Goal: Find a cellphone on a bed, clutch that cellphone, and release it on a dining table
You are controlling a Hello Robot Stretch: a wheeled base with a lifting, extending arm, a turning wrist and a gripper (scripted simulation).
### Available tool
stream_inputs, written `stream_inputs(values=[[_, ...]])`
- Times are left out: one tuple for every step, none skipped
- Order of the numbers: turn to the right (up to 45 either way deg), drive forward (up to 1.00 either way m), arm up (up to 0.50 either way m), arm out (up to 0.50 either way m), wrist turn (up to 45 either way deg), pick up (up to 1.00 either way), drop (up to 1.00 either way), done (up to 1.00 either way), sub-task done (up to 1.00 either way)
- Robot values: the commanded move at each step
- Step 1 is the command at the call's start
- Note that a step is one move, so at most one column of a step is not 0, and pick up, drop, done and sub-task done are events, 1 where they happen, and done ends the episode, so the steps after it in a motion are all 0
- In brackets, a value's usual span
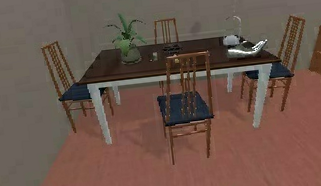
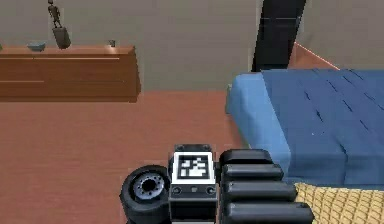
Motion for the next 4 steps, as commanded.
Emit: stream_inputs(values=[[0.0,0.05,0.0,0.0,0.0,0.0,0.0,0.0,0.0],[-27.0,0.0,0.0,0.0,0.0,0.0,0.0,0.0,0.0],[0.0,1.0,0.0,0.0,0.0,0.0,0.0,0.0,0.0],[-9.0,0.0,0.0,0.0,0.0,0.0,0.0,0.0,0.0]])
